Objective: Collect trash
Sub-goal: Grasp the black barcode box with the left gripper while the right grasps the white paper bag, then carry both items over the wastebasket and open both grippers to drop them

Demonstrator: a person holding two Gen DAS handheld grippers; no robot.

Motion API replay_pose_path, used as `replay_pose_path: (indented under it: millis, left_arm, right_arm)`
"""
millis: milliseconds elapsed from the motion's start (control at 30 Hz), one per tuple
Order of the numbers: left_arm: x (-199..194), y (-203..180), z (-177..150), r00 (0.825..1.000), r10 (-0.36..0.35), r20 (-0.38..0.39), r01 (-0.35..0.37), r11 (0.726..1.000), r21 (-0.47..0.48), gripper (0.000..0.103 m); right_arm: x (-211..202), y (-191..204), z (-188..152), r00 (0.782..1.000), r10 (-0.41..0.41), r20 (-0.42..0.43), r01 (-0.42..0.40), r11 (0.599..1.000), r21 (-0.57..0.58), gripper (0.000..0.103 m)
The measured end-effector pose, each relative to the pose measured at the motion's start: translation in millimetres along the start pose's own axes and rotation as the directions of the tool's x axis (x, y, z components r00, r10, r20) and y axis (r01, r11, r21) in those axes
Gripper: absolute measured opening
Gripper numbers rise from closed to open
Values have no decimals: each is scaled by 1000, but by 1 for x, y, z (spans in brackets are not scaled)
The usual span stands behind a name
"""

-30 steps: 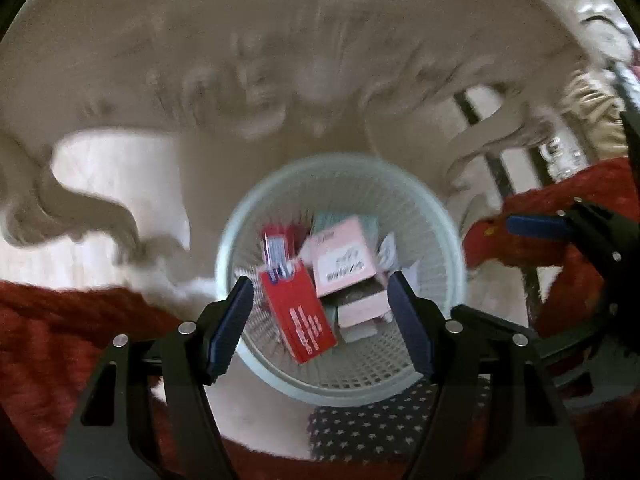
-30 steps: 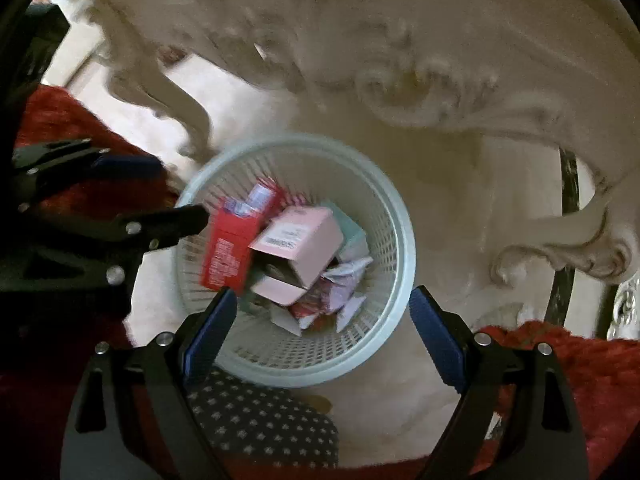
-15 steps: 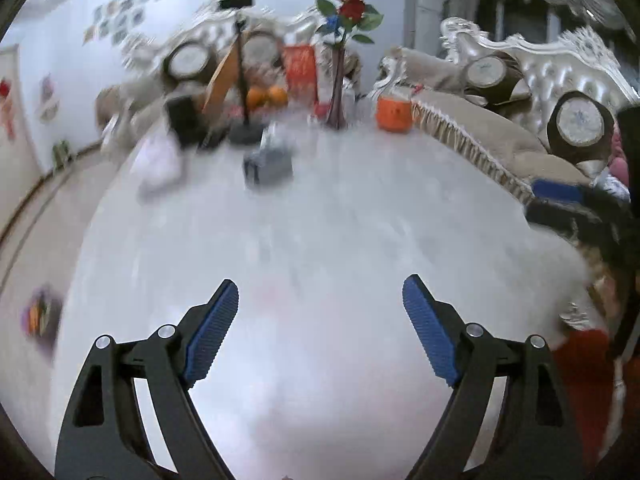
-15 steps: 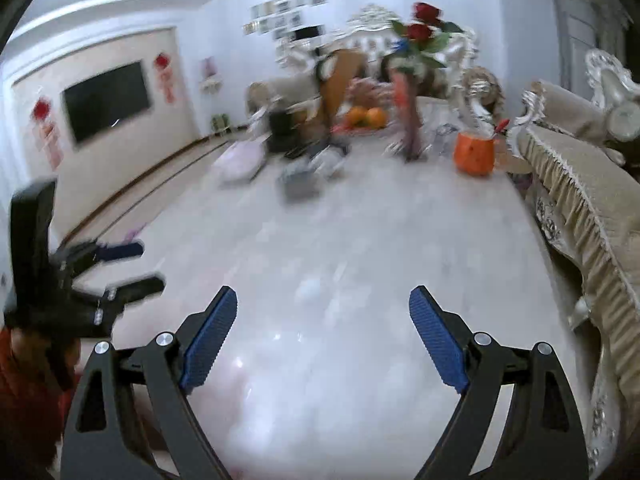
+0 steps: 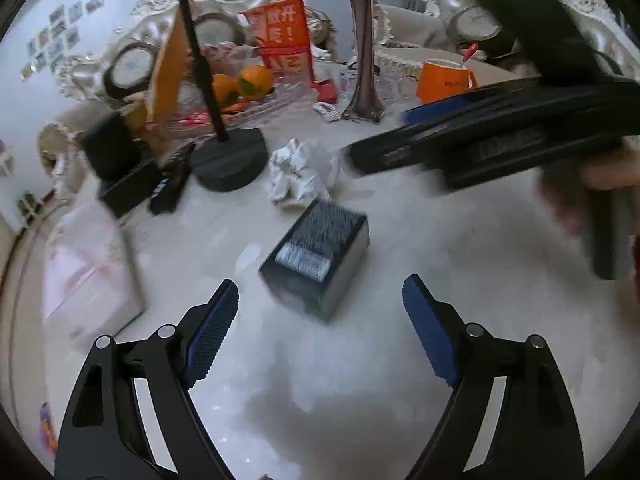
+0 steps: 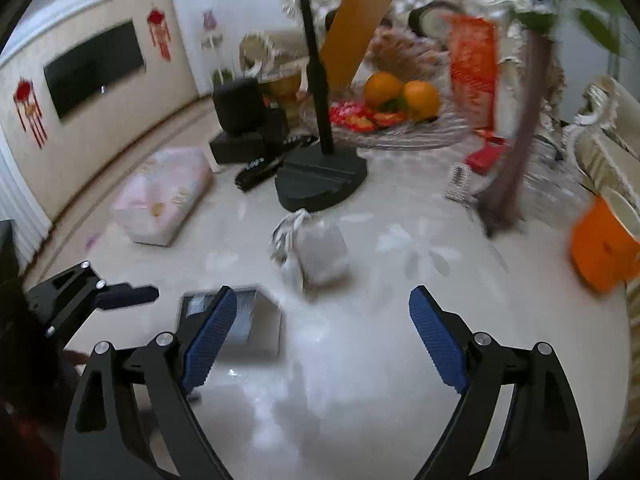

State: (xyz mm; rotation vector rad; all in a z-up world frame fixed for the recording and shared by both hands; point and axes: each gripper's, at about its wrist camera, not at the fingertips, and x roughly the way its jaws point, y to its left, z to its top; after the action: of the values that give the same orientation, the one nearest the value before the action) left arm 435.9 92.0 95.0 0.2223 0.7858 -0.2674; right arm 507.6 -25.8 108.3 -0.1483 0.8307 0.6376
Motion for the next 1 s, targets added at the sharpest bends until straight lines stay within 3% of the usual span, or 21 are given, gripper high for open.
replay_pose_path:
  millis: [267,367,400,433,500,767,1000]
  left_arm:
    - [32,12,14,997,-75,-1,75,997,-14,82]
    - [40,16,14,994,-100,-41,99,995,-33,79]
    - [41,17,15,993,-105,-44,104,994,-38,65]
    - [43,17,14,991,-118,-56,116,992,-49,50]
    - [44,19,14,990,-126,-65,122,990,-73,47]
    - [22,17,4,996,-75,-55,65,984,-166,44]
    - [-46,5,-34,998,-35,-50,25,982,-187,44]
  right_arm:
    - [58,-4,23,997,37,-75,-38,999,-5,84]
    - [70,-6,24,994,65,-91,-64,998,7,82]
    - [73,-8,25,993,72,-95,-70,997,26,73]
    - [73,-11,24,988,120,-99,-115,992,59,53]
    - [70,-13,24,978,188,-94,-178,978,108,33]
    - [24,0,14,989,143,-36,-141,988,60,33]
    - [-31,-23,-24,998,62,-3,-62,992,111,33]
